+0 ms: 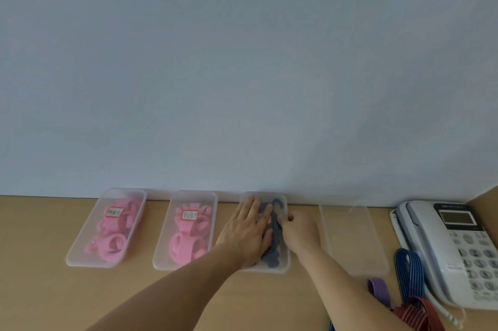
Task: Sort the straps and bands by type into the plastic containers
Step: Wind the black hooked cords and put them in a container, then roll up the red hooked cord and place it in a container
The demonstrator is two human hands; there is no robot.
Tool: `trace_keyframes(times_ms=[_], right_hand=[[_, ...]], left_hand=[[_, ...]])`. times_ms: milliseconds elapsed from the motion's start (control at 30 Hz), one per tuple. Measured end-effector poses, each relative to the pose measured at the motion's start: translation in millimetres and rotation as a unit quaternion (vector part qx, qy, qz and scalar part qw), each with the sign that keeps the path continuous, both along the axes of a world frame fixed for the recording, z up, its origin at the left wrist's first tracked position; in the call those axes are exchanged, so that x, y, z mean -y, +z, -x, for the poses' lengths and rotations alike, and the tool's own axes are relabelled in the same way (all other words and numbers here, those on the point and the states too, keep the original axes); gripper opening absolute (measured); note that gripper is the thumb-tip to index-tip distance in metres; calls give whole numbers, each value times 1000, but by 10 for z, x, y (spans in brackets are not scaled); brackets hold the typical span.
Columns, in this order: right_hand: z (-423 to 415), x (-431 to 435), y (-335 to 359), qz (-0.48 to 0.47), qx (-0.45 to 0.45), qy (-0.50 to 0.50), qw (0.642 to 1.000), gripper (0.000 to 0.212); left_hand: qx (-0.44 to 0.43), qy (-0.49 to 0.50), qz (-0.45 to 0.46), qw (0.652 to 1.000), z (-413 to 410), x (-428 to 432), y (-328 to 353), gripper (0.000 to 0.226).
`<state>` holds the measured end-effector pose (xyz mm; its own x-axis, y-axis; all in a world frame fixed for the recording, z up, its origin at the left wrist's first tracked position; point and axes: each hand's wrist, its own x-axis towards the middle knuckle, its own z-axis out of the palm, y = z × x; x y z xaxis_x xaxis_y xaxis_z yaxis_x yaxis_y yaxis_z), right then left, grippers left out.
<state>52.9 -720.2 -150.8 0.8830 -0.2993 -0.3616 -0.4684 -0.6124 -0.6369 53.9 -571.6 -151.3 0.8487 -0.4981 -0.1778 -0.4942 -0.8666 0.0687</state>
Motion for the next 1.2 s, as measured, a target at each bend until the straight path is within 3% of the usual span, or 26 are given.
trace_keyframes(times_ms=[300, 533, 667, 833, 1000, 1100, 1200], right_hand=[[83, 117, 166, 27, -11, 87, 996, 43], [515, 328, 692, 83, 43, 150, 984, 22], [874, 461, 906, 119, 79, 174, 974, 26], [1469, 507, 800, 158, 64, 236, 957, 22], [1940, 492, 635, 167, 69, 260, 949, 27], [2122, 531, 650, 233, 92, 294, 923, 27], [2232, 609, 675, 355, 48, 367, 859, 30]], left_hand=[[-27, 46, -33, 998, 39, 32, 256, 59], [-25, 50, 71, 996, 318, 243, 838, 54], [-45, 32, 87, 995, 624, 326, 996, 51], [-132, 41, 90, 986, 1043, 323, 999, 31], [-207, 35, 95, 973, 1454, 218, 767, 35], [-226, 30, 100, 968, 1646, 253, 742, 37], [-235, 27, 110, 965, 1749, 287, 756, 38]])
